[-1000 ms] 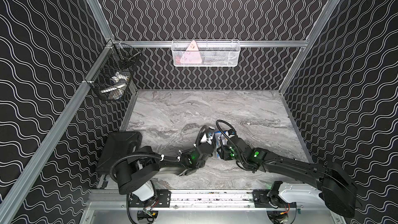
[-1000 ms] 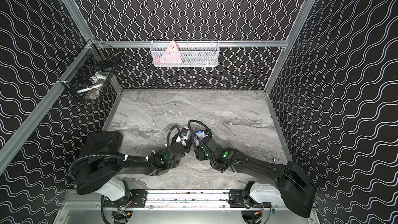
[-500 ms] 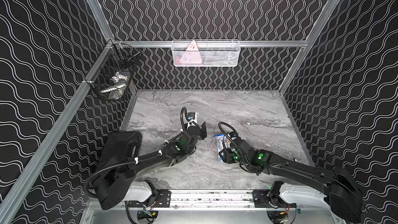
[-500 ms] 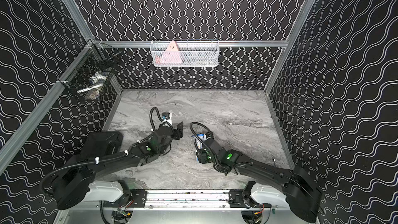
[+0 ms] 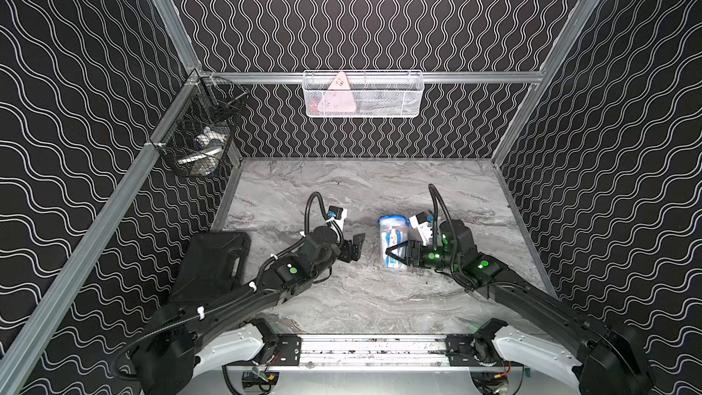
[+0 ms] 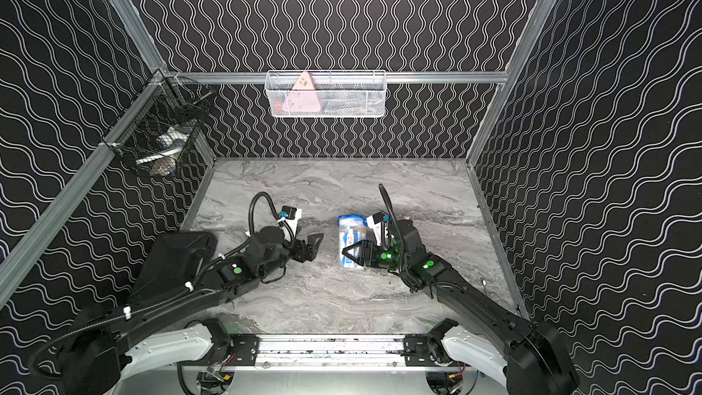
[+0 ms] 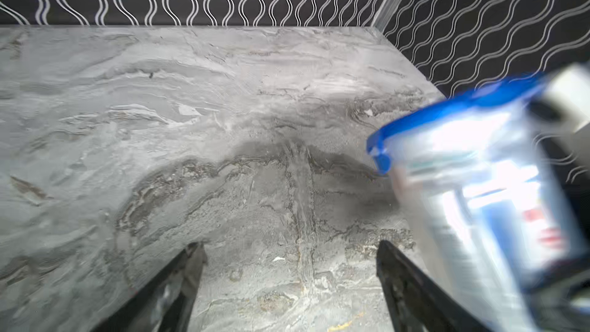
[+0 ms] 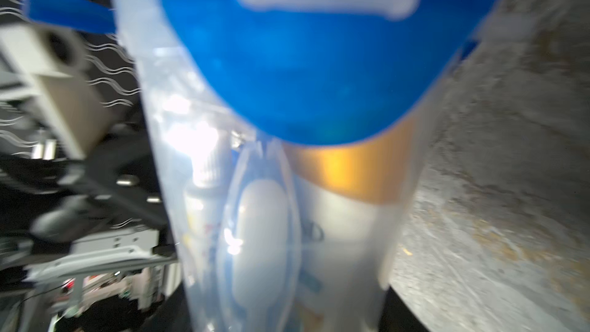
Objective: Take out toiletry kits
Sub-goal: Unfasten the latch on the container.
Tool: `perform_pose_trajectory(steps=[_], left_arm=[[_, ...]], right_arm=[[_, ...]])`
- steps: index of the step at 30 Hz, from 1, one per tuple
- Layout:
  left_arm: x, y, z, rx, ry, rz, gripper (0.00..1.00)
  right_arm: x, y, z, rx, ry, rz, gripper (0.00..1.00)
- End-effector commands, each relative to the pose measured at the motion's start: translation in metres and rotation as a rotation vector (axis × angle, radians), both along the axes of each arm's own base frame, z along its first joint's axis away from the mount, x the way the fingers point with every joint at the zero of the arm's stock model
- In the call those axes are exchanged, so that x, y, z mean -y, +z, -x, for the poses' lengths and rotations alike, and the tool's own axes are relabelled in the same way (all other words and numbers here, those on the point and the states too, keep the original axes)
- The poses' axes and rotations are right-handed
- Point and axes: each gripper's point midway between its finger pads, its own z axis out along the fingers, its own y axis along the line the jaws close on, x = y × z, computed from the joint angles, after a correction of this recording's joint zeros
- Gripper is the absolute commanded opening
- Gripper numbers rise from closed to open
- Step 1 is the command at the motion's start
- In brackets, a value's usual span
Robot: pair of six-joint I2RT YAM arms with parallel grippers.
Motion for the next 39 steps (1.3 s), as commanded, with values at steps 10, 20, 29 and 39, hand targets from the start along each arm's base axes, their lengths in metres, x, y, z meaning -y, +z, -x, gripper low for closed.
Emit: perform_pose_trajectory(steps=[10,20,29,39], left_arm=[[0.016,0.074,-0.005,0.328,-0.045,0.265,0.92],[0.014,0.061,-0.005,0.336,-0.038,0.306,0.91],[0.007,0.067,-0.014,0.383,0.071,0.315,0.85],[-0.004,0.057,-0.025,0.402,0.330,0.125,0.72]], right_arm=[[-0.023,0.053,0.018,0.055,0.199,-0.188,0.00],[-0.026,0.050,0.021,0.032,0.226,-0.209,0.00],[-0.024,0.040,0.025,0.013,0.222,-0.192,0.00],[-0.032,0.036,0.038,0.013,0.249,-0.168,0.00]])
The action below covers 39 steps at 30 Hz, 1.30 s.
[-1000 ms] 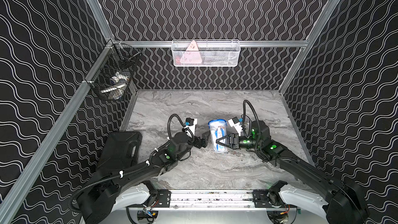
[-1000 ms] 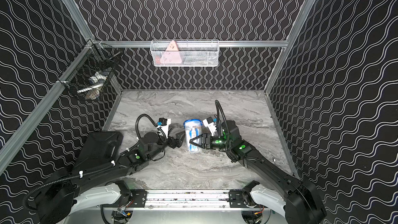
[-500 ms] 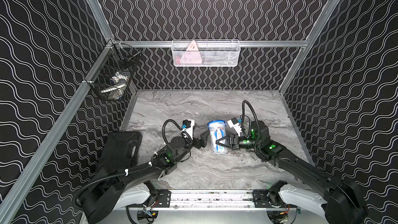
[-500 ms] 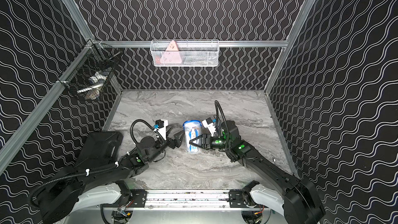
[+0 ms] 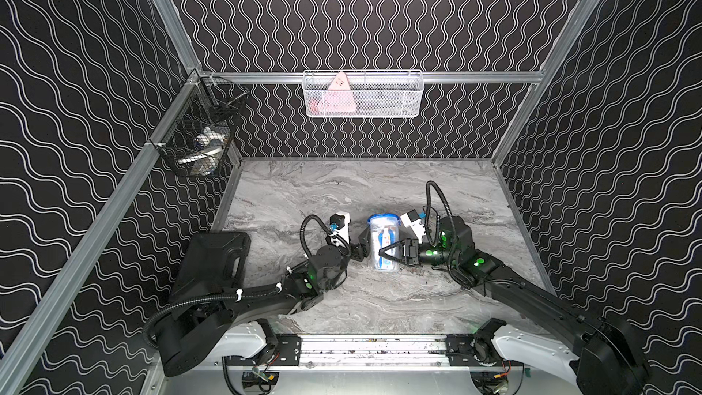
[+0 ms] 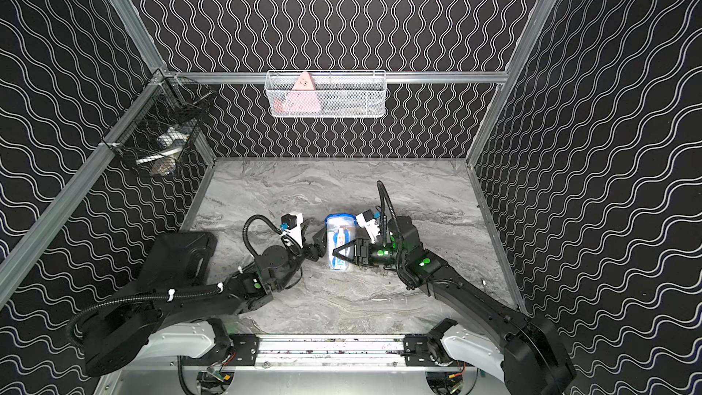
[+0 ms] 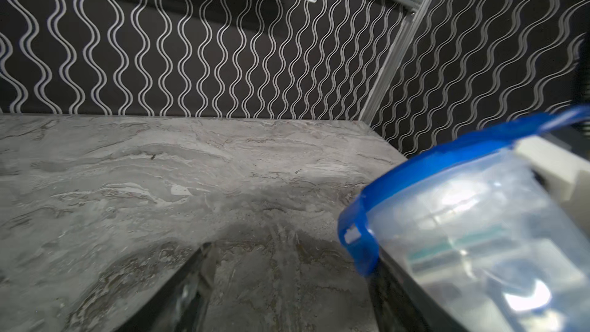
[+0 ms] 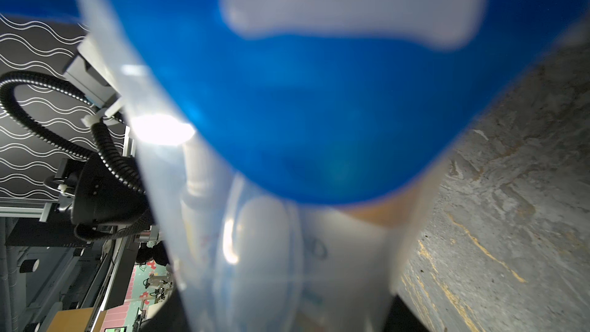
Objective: Take out toiletry kits
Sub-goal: Unfasten the latch on the container, then adjust the container.
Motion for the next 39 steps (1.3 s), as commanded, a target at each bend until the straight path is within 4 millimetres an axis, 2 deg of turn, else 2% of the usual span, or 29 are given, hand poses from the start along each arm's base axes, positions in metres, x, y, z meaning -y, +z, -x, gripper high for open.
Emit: perform_pose_trajectory(steps=[1,6,11,13,17,20,25,27,30,33,35,39], left_arm=[[-0.024,0.017,-0.012,0.043,0.185,0.013,0.71],[-0.033,0.014,-0.017,0.024,0.262,-0.028,0.68],[-0.046,0.006,-0.018,0.004,0.317,-0.046,0.70],[-0.058,0.005,-0.018,-0.016,0.360,-0.056,0.74],[-0.093,-0.007,-0.024,-0.125,0.439,-0.044,0.79],[-0.095,-0.008,-0.021,-0.141,0.417,-0.072,0.83],[-0.077,-0.007,-0.011,-0.198,0.281,-0.035,0.84],[-0.068,-0.004,-0.006,-0.222,0.213,-0.020,0.85],[-0.044,0.002,0.002,-0.271,0.066,0.013,0.88],[-0.014,0.008,0.014,-0.331,-0.100,0.063,0.91],[0.003,0.010,0.020,-0.381,-0.194,0.096,0.98],[0.044,0.021,0.033,-0.480,-0.417,0.197,0.99]], right_arm=[[-0.005,0.012,0.017,0.040,0.092,-0.047,0.00],[-0.002,0.009,0.017,0.041,0.074,-0.042,0.00],[0.000,0.007,0.014,0.045,0.061,-0.023,0.00],[0.001,0.005,0.014,0.048,0.055,-0.007,0.00],[0.004,-0.007,0.011,0.046,0.040,0.053,0.00],[0.013,-0.020,0.005,0.063,-0.012,0.127,0.00],[0.040,-0.048,-0.017,0.125,-0.159,0.339,0.00],[0.046,-0.054,-0.023,0.158,-0.188,0.384,0.00],[0.055,-0.065,-0.035,0.214,-0.267,0.479,0.00],[0.059,-0.068,-0.046,0.315,-0.367,0.550,0.00],[0.058,-0.064,-0.051,0.389,-0.421,0.583,0.00],[0.053,-0.054,-0.053,0.495,-0.476,0.615,0.00]])
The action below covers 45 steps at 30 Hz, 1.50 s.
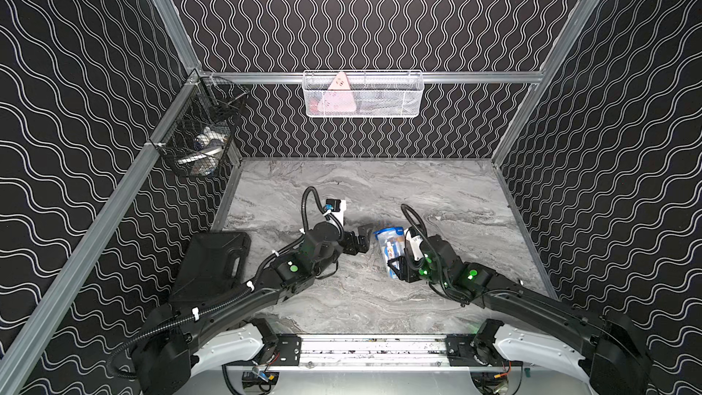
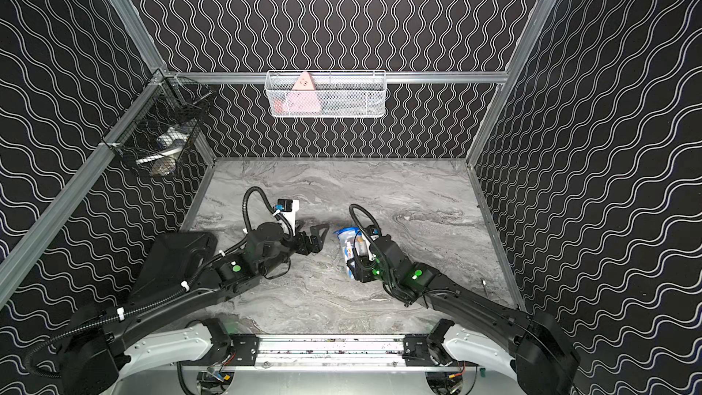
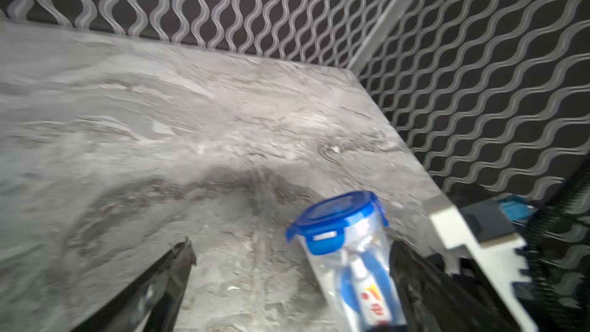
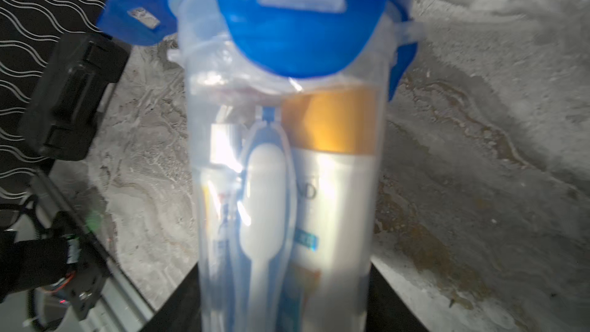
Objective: Take out toiletry kits
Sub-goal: Adjust the container.
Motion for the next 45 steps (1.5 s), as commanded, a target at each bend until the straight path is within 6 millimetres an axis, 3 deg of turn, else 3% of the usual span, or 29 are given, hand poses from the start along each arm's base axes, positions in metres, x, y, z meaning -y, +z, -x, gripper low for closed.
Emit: perform_pose_trajectory(steps=[1,9,15,17,19,22,23,24,26,28,31,34,36,41,45], left_arm=[[0.042,0.005,0.022,-0.153,-0.221,0.133,0.99],[0.050,0.014,0.013,-0.367,-0.251,0.260,0.99],[0.058,0.033,0.008,-0.315,-0.283,0.260,0.99],[0.058,0.029,0.010,-0.295,-0.305,0.195,0.99],[0.049,0.022,0.011,-0.221,-0.263,0.006,0.99],[0.018,0.016,0.001,-0.071,-0.076,-0.317,0.99],[0.008,0.014,-0.003,-0.066,-0.018,-0.327,0.99],[0.000,0.010,-0.008,-0.090,0.011,-0.291,0.99],[0.008,0.007,-0.010,-0.170,-0.060,-0.086,0.99],[0.039,0.020,0.005,-0.156,-0.243,0.164,0.99],[0.067,0.037,0.026,-0.117,-0.434,0.354,0.99],[0.069,0.029,0.025,-0.133,-0.446,0.282,0.99],[0.068,0.039,0.026,-0.094,-0.461,0.294,0.99],[0.073,0.055,0.025,-0.076,-0.491,0.335,0.99],[0.078,0.048,0.016,-0.106,-0.470,0.339,0.99]], right_arm=[[0.004,0.037,-0.029,0.233,-0.121,0.011,0.00],[0.012,0.077,-0.030,0.372,-0.151,0.016,0.00],[0.005,0.089,-0.034,0.428,-0.146,0.022,0.00],[0.003,0.095,-0.035,0.430,-0.151,0.019,0.00],[-0.002,0.097,-0.034,0.418,-0.130,0.015,0.00],[-0.008,0.094,-0.030,0.384,-0.097,-0.004,0.00],[-0.008,0.094,-0.029,0.377,-0.099,-0.010,0.00],[-0.006,0.093,-0.028,0.375,-0.107,-0.017,0.00],[-0.003,0.093,-0.028,0.377,-0.127,-0.028,0.00],[-0.003,0.094,-0.026,0.373,-0.122,-0.047,0.00],[-0.011,0.105,-0.020,0.357,-0.079,-0.091,0.00],[-0.015,0.122,-0.011,0.349,-0.033,-0.146,0.00],[-0.019,0.129,-0.006,0.344,0.004,-0.162,0.00],[-0.024,0.130,0.001,0.310,0.054,-0.154,0.00],[-0.029,0.130,0.002,0.302,0.068,-0.155,0.00]])
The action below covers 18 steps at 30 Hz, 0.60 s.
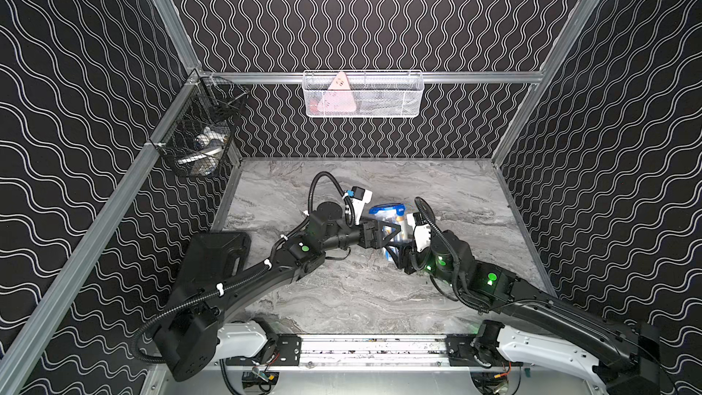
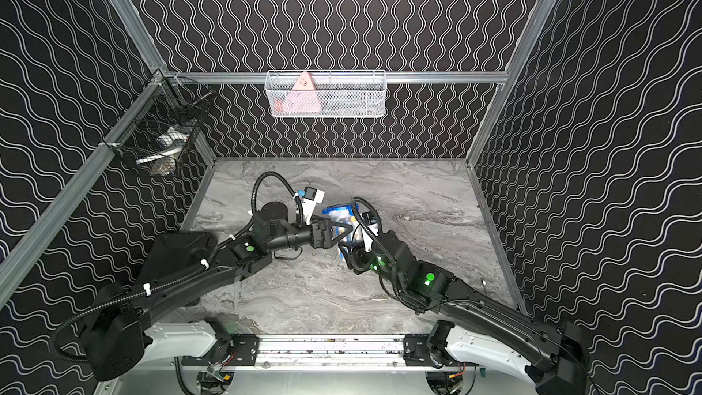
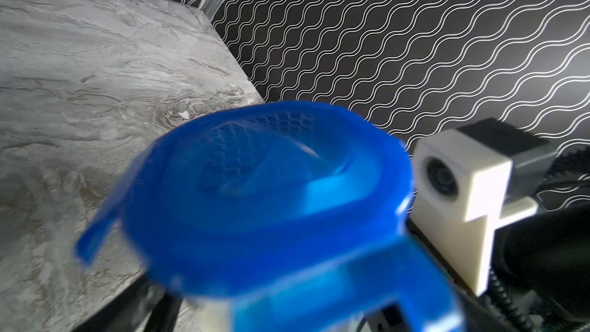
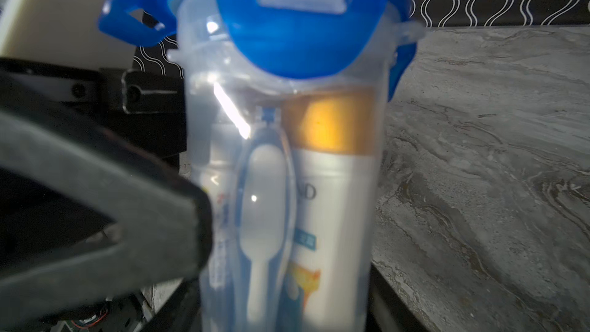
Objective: Take out toiletry kits
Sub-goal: Adjust the container.
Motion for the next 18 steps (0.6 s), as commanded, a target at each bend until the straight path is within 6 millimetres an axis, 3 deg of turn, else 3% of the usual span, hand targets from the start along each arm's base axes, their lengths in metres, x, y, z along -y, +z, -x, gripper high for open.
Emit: perform_pose_trajectory(steps=[1,5,12,14,18], left_arm=[[0.006,0.005,-0.005,-0.007,-0.007,0.023,0.99],[0.010,-0.007,-0.012,-0.043,0.000,-0.011,0.93],[0.017,-0.002,-0.024,-0.054,0.018,-0.004,0.58],[0.018,0.002,-0.026,-0.045,0.023,0.004,0.52],[0.017,0.006,-0.028,-0.011,0.005,0.002,0.39]], right_arm=[[-0.010,0.019,0.001,0.031,0.032,-0.055,0.00],[-0.011,0.022,-0.001,0.041,0.027,-0.049,0.00],[-0.015,0.023,-0.001,0.049,0.027,-0.035,0.00],[-0.013,0.022,-0.002,0.049,0.014,-0.033,0.00],[-0.009,0.021,-0.003,0.040,-0.005,-0.028,0.19]])
